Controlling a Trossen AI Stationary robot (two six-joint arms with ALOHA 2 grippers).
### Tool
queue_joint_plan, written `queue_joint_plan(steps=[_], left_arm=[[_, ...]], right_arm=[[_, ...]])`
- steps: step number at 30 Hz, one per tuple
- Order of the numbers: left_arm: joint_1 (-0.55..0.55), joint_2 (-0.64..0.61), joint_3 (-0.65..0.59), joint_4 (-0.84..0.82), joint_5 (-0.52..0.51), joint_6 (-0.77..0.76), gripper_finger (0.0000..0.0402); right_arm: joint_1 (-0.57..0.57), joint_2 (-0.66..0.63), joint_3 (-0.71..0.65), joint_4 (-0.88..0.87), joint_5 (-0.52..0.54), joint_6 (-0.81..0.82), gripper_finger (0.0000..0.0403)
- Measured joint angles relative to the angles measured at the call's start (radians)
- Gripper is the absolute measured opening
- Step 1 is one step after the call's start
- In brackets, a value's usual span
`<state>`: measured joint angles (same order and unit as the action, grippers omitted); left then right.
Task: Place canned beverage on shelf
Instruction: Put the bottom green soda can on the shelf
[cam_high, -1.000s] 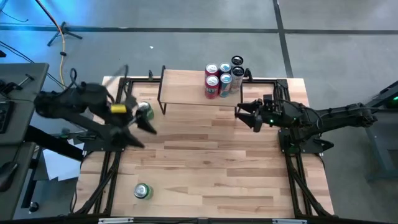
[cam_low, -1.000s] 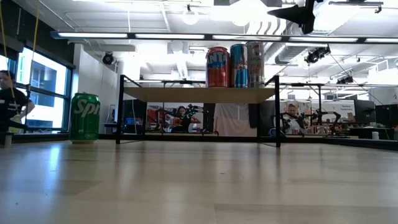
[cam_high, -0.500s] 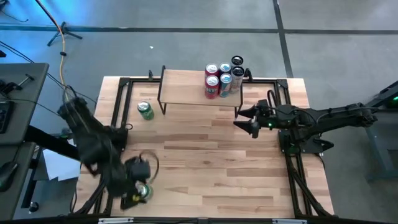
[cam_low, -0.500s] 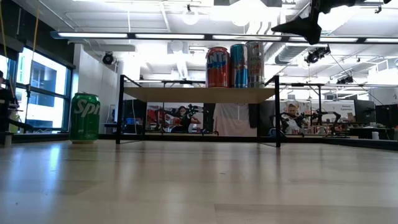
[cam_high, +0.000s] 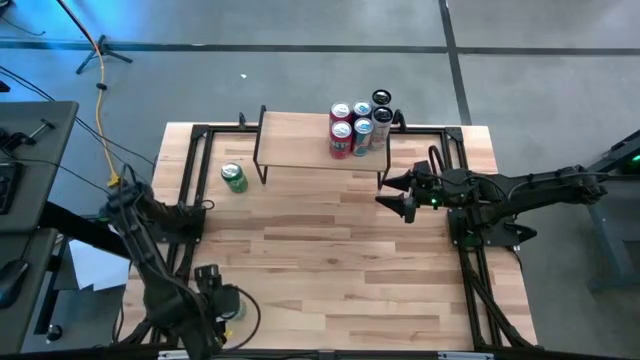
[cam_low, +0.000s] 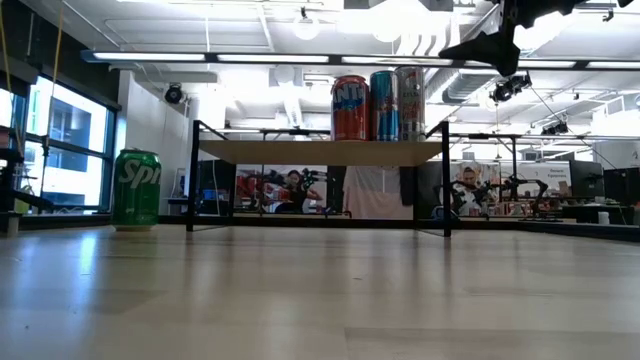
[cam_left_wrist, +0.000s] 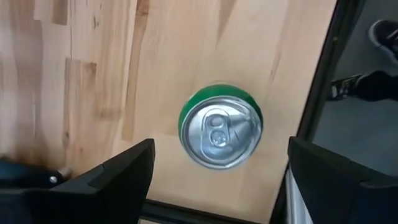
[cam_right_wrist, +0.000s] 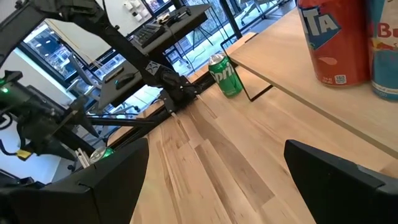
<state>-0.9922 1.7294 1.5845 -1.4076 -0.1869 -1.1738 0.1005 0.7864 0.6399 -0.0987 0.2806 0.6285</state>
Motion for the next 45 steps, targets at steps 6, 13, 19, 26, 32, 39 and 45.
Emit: queue_joint_plan(steps=[6,13,19,26,32,39,45], left_arm=[[0.022,0.013,0.000,-0.001,-0.006,0.054,0.0323],[0.030,-0.004,-0.045,0.018,0.007,0.105,0.0323],[0.030,-0.124,-0.187,0.152,0.022,0.005,0.0323],[0.029,-0.167,-0.243,0.173,0.009,0.034,0.0323],[0.029,-0.166,-0.303,0.300,0.027,0.053,0.0323],[0.028,-0.167,-0.339,0.319,0.030,0.049,0.0323],[0.028,-0.167,-0.393,0.407,0.042,0.050,0.0323]], right_arm=[[0.000,0.000,0.000,-0.021,0.000,-0.007,0.0360],[0.000,0.000,0.000,-0.026,0.001,-0.007,0.0360],[0.000,0.000,0.000,-0.025,0.001,-0.007,0.0360],[0.000,0.000,0.000,-0.025,0.003,-0.004,0.0360],[0.000,0.000,0.000,-0.026,0.003,0.000,0.0360],[0.000,0.000,0.000,-0.033,0.034,-0.005,0.0360],[0.000,0.000,0.000,-0.033,0.042,-0.008,0.0360]])
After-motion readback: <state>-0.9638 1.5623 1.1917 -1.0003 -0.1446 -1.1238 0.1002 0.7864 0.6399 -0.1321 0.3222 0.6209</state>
